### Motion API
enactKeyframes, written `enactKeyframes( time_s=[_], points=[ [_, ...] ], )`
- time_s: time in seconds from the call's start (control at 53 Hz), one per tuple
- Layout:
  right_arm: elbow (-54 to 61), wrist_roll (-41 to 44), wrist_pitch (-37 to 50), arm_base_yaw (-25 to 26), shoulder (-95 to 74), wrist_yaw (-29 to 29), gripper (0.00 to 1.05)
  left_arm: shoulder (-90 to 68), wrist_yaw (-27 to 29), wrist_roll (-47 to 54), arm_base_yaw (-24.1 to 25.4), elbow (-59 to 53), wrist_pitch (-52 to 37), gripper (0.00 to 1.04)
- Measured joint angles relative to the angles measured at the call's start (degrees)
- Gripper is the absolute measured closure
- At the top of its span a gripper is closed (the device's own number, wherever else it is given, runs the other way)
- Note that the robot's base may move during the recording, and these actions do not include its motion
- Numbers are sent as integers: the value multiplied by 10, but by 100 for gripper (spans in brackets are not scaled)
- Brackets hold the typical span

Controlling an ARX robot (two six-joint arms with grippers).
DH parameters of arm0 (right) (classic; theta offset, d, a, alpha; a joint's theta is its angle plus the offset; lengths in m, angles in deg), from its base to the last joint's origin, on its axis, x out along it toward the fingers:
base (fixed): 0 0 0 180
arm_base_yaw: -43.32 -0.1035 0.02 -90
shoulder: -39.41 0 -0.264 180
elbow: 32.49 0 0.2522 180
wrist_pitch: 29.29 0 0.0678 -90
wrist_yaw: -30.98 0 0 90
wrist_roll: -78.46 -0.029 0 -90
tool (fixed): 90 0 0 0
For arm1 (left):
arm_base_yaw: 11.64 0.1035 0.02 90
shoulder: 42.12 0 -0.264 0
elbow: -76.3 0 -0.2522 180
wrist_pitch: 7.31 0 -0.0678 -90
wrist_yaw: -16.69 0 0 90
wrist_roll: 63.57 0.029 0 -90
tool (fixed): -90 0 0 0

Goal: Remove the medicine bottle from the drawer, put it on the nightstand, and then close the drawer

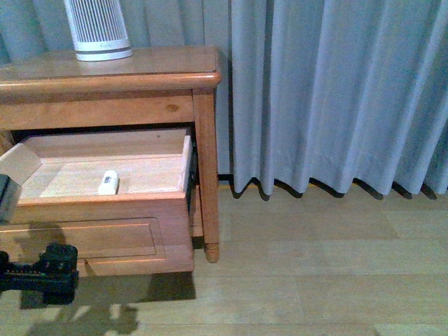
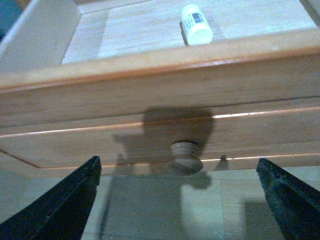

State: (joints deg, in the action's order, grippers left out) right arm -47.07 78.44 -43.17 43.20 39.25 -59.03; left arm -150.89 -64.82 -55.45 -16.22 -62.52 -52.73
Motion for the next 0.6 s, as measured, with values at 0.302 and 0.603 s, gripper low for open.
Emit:
enactKeyframes(
  time_s=[0.302,0.603],
  points=[
    [0,0,0,0,0,0,7,345,-23,41,43,17,249,7],
    [0,0,0,0,0,0,7,702,85,77,0,1,455,7]
  ],
)
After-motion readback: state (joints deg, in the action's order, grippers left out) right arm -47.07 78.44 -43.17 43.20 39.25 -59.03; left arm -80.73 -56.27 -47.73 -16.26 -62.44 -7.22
